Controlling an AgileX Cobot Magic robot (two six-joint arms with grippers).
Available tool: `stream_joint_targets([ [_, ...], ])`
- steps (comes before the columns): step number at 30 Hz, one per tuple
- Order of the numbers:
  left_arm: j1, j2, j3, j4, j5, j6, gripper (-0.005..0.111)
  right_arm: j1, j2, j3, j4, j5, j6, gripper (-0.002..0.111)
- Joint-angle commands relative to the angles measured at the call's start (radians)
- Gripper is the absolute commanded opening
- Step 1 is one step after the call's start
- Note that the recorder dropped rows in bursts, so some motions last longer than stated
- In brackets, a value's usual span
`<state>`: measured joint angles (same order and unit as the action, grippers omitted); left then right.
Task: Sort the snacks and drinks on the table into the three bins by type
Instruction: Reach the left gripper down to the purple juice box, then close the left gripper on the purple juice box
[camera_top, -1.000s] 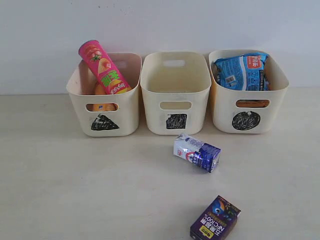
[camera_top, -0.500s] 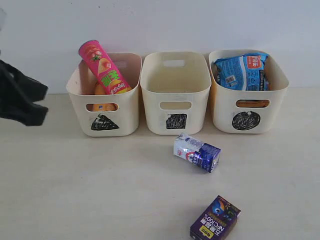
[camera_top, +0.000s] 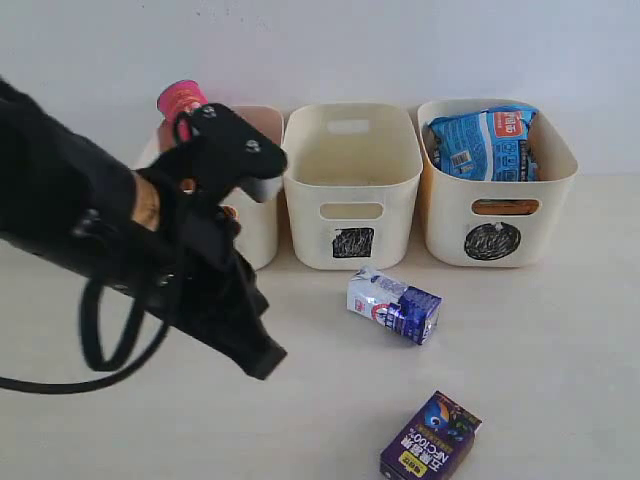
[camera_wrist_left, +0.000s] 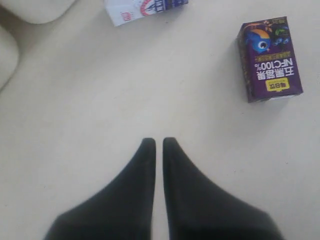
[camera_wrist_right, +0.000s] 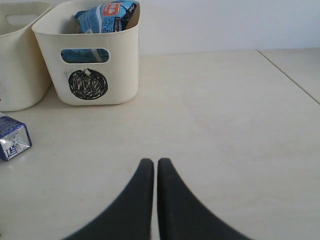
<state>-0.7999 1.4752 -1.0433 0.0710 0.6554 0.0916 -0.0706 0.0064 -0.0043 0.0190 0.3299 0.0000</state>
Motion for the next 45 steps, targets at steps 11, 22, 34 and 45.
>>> stream_joint_targets([
  [11,-0.105,0.287,-0.205,-0.055,0.030,-0.037,0.004,0.002,-0.006,0.004,-0.004,-0.006,0.000,0.000],
  [22,-0.164,0.452,-0.337,-0.071,0.034,-0.049,0.004,0.002,-0.006,0.004,-0.004,-0.006,0.000,0.000],
  [34,-0.187,0.592,-0.440,-0.143,0.115,-0.024,0.090,0.002,-0.006,0.004,-0.004,-0.006,0.000,0.000],
  [45,-0.187,0.666,-0.440,-0.161,0.040,0.038,0.094,0.002,-0.006,0.004,-0.004,-0.006,0.000,0.000],
])
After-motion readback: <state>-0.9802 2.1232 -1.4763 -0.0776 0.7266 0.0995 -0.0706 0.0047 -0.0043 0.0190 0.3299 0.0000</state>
